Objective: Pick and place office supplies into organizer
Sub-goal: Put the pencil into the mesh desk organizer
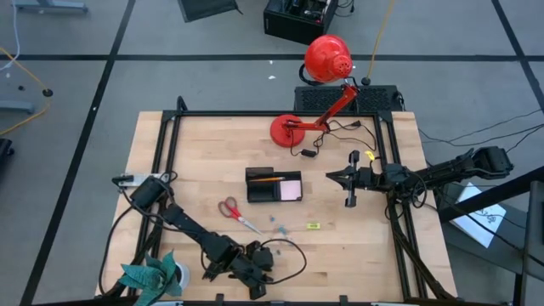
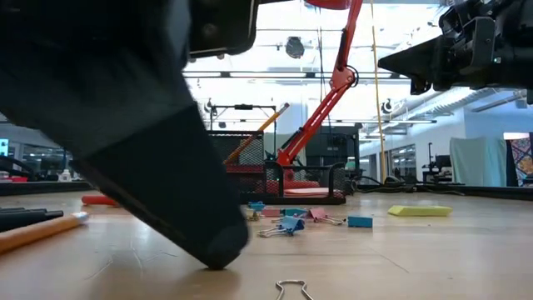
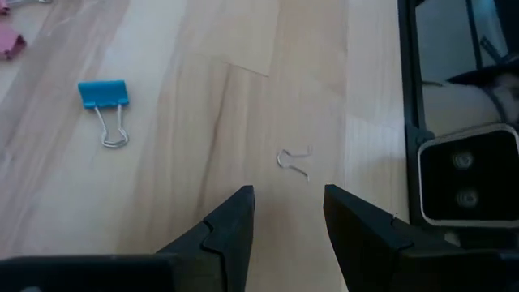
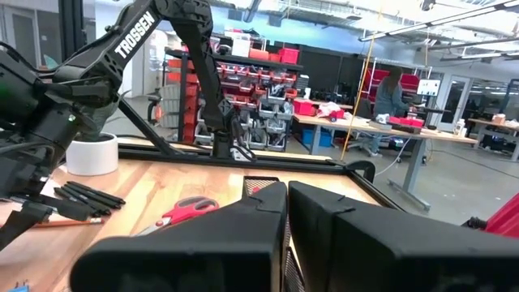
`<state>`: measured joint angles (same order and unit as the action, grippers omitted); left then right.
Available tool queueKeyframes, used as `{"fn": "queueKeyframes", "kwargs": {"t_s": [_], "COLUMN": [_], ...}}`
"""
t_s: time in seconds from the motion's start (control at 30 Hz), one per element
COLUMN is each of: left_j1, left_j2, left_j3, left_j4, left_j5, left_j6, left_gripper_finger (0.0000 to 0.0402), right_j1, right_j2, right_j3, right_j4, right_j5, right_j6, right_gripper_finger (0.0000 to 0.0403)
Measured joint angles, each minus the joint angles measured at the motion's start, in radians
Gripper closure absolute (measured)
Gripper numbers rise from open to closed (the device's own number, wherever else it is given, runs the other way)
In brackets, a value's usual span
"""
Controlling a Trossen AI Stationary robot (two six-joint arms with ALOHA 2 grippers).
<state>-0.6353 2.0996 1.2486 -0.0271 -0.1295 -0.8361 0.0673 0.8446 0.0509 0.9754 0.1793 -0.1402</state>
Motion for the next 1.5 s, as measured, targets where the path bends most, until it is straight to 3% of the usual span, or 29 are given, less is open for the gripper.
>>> {"fn": "queueKeyframes", "kwargs": {"t_s": [0.13, 0.33, 0.43, 0.57, 0.9, 1.1, 1.23, 1.33, 1.5], "left_j1": [0.005, -0.004, -0.022, -0.038, -0.039, -0.042, -0.095, -0.107, -0.082], "left_j2": [-0.036, -0.124, -0.139, -0.150, -0.137, -0.132, -0.100, -0.091, -0.088], "left_j3": [-0.002, 0.145, 0.238, 0.294, 0.293, 0.294, 0.290, 0.294, 0.294], "left_j4": [-0.051, -0.527, -0.655, -0.593, -0.279, -0.411, -0.636, -0.715, -0.691], "left_j5": [0.015, -0.013, -0.010, -0.018, -0.069, -0.148, -0.077, -0.058, -0.069], "left_j6": [0.012, -0.130, -0.172, -0.173, -0.195, -0.602, -0.959, -1.209, -1.258], "left_gripper_finger": [0.0243, 0.0259, 0.0281, 0.0312, 0.0364, 0.0371, 0.0371, 0.0371, 0.0371], "right_j1": [0.000, 0.000, 0.000, 0.000, 0.000, 0.000, 0.000, 0.000, 0.000], "right_j2": [0.000, 0.000, 0.000, 0.000, 0.000, 0.000, 0.000, 0.000, 0.002], "right_j3": [0.000, 0.000, 0.000, 0.000, 0.000, 0.000, 0.000, 0.000, 0.000], "right_j4": [0.000, 0.000, 0.000, 0.000, -0.019, -0.017, -0.017, -0.030, -0.027], "right_j5": [0.001, 0.001, 0.001, 0.001, 0.001, 0.001, 0.002, 0.002, 0.002], "right_j6": [-0.001, -0.002, -0.002, -0.002, -0.002, -0.039, -0.057, -0.049, -0.046], "right_gripper_finger": [0.0394, 0.0394, 0.0394, 0.0394, 0.0394, 0.0394, 0.0394, 0.0394, 0.0394]}}
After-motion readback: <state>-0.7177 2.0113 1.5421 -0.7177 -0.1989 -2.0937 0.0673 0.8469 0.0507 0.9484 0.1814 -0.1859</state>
